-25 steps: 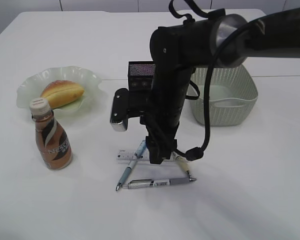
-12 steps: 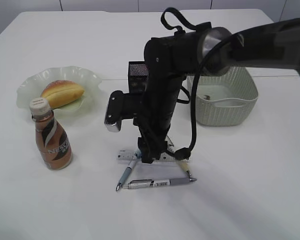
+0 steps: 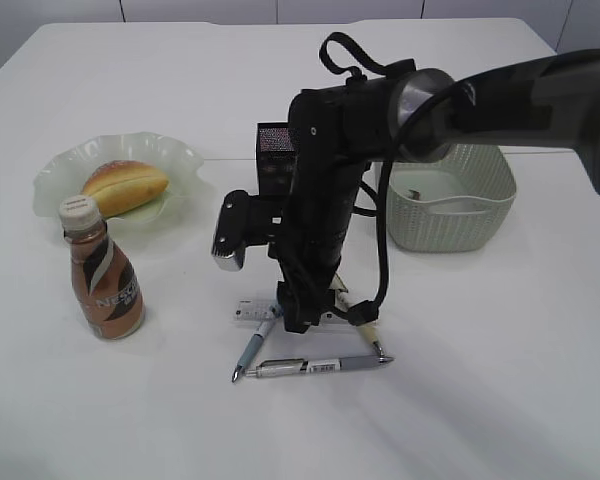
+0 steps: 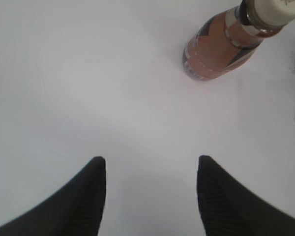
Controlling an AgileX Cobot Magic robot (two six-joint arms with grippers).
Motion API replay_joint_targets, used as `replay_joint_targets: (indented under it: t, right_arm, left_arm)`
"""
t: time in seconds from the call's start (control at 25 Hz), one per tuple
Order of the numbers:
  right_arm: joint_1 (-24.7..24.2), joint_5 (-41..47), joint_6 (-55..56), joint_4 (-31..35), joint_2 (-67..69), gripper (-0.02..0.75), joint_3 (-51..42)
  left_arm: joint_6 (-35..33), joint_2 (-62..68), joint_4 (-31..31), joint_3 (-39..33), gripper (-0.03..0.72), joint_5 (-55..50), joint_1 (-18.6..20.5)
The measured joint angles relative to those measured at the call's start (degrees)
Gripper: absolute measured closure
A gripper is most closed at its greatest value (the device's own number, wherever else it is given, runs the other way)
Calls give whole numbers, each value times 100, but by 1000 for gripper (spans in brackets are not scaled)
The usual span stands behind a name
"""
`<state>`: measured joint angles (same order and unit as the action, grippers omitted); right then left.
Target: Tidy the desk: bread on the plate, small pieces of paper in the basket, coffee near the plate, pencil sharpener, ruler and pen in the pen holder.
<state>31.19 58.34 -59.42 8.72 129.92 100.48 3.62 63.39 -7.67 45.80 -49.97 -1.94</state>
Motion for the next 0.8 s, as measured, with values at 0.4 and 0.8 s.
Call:
replay_joint_targets:
  t: [0.4, 0.8]
  right_arm:
    - [-127, -9, 26, 4, 15, 311, 0]
    - [-127, -9, 37, 10, 159, 311, 2]
  left_arm:
    - [0, 0, 0, 0, 255, 13, 0]
    - [0, 0, 0, 0, 255, 25, 0]
